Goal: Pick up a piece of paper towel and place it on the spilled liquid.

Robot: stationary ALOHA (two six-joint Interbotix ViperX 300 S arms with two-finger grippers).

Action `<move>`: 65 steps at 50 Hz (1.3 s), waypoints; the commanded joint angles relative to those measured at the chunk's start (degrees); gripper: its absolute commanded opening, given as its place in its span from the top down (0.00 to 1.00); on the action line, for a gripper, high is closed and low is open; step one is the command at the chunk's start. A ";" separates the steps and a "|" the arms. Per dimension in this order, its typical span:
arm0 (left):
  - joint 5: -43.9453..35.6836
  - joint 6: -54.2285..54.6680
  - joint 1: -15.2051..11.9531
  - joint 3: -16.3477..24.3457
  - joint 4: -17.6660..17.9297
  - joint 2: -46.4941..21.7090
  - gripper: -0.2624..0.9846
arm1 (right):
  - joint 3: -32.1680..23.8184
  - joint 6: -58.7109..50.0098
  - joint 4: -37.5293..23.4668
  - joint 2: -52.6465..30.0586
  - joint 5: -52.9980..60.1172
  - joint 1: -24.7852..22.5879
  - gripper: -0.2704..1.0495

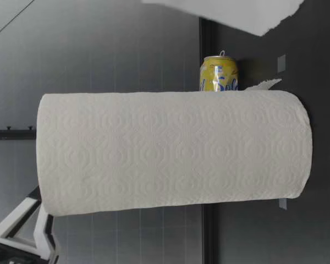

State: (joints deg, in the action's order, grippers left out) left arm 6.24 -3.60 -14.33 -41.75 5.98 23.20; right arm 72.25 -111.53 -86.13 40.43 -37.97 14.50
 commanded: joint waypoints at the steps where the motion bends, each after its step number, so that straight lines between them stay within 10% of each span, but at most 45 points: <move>1: -0.44 0.09 -0.18 -1.58 0.18 -1.93 0.70 | -0.88 -0.53 -2.55 -2.11 3.43 4.13 0.86; 33: -8.17 -0.18 1.93 -1.76 0.18 0.97 0.70 | -18.19 -0.53 -12.13 -37.97 4.04 17.23 0.86; 54: -8.26 -0.18 1.93 -1.93 0.18 1.58 0.70 | -25.66 0.70 -13.62 -44.38 6.06 20.83 0.86; 65: -8.26 -0.09 2.20 -2.02 0.18 1.58 0.70 | -26.10 0.62 -13.36 -44.56 8.96 20.83 0.58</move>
State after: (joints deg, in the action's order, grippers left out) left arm -1.85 -3.78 -12.57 -44.21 6.15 24.26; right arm 47.46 -110.92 -99.49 -4.75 -29.00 34.89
